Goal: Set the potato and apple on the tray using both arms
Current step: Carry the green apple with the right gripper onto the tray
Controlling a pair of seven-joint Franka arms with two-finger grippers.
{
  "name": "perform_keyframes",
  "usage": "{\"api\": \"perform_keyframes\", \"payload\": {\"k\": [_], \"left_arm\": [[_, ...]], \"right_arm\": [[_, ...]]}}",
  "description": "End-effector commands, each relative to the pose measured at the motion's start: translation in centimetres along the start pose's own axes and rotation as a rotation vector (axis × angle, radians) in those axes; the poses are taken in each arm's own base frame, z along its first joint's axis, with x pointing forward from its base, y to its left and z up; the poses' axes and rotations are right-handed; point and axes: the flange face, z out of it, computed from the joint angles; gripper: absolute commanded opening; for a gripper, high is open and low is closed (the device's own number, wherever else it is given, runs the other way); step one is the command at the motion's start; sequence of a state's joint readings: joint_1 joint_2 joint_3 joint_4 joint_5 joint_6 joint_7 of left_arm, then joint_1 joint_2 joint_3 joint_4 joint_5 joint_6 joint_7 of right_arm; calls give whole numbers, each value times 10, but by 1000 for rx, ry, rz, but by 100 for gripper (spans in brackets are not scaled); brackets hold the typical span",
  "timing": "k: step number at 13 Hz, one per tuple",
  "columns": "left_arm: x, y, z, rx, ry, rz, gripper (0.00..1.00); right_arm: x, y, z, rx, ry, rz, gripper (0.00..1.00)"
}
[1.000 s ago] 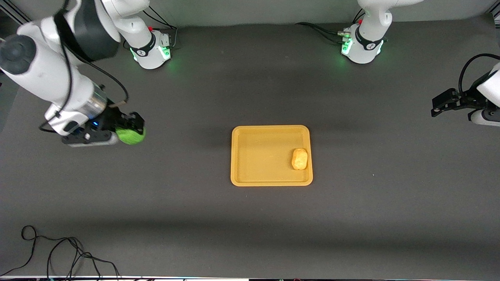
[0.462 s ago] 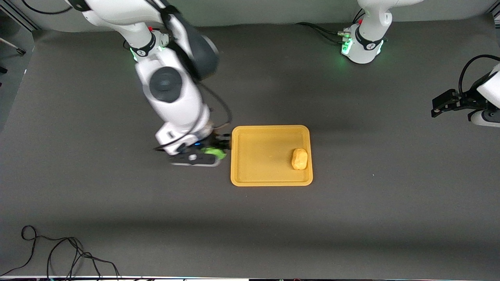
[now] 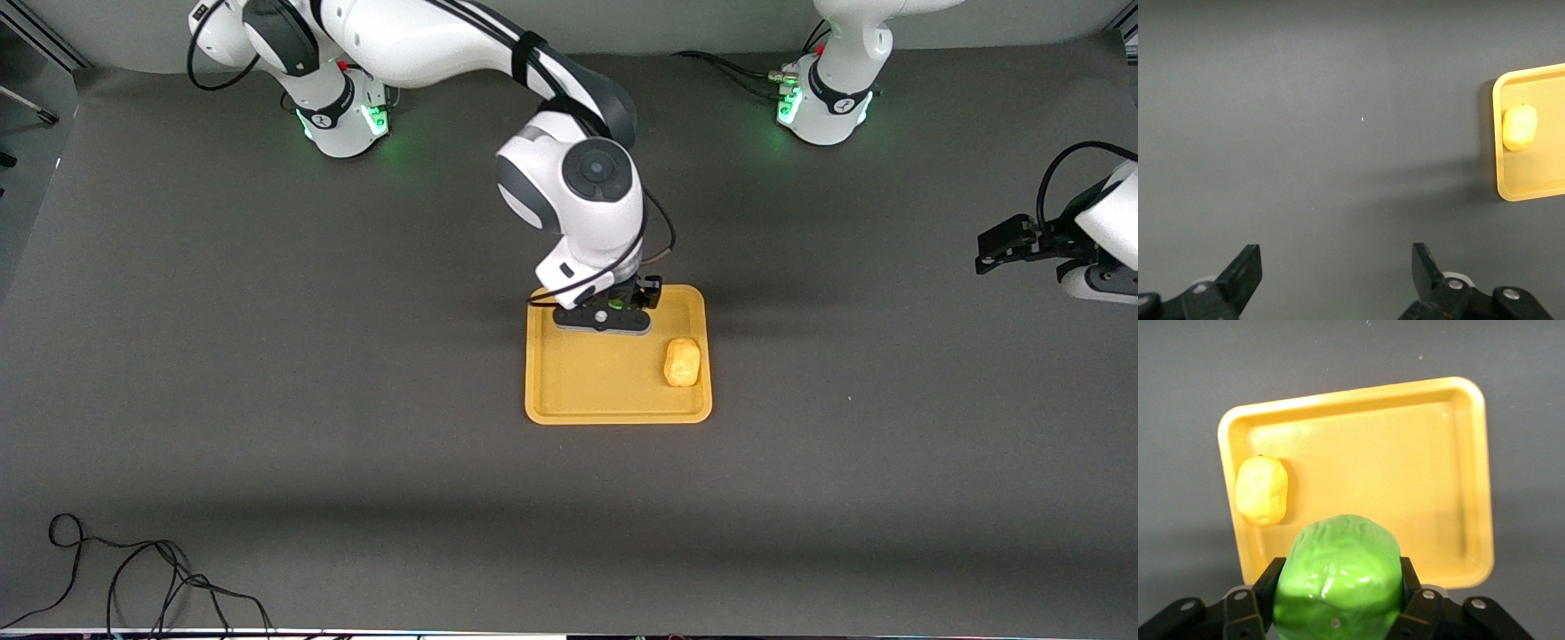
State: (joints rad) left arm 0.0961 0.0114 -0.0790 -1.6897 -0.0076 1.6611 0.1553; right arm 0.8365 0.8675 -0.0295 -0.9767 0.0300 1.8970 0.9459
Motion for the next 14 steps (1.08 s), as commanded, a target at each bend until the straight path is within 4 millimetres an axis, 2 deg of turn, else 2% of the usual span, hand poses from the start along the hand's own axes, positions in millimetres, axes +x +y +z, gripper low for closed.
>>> {"api": "perform_keyframes", "payload": {"k": [1, 3, 5, 8, 9, 10, 11, 12, 14], "left_arm": [[3, 1, -1, 4, -7, 1, 100], [5, 0, 4, 2, -16, 1, 100], [4, -3, 5, -5, -19, 0, 100], [6, -3, 8, -11, -24, 6, 100], [6, -3, 8, -11, -24, 6, 100], [7, -3, 10, -12, -27, 7, 100], [7, -2, 11, -12, -29, 9, 100], [7, -2, 11, -12, -27, 9, 100], [8, -3, 13, -12, -29, 7, 100]], "right_arm": [[13, -5, 58, -12, 51, 6, 38], [16, -5, 101, -11, 78, -4, 39], [16, -1, 136, -21, 97, -16, 40], [20, 6, 150, -21, 115, -20, 40], [22, 8, 151, -15, 117, -15, 61], [22, 8, 152, -14, 116, -13, 99], [22, 6, 140, -7, 118, -13, 100], [22, 4, 117, -10, 115, -12, 100], [21, 7, 49, -53, 84, 0, 100]]}}
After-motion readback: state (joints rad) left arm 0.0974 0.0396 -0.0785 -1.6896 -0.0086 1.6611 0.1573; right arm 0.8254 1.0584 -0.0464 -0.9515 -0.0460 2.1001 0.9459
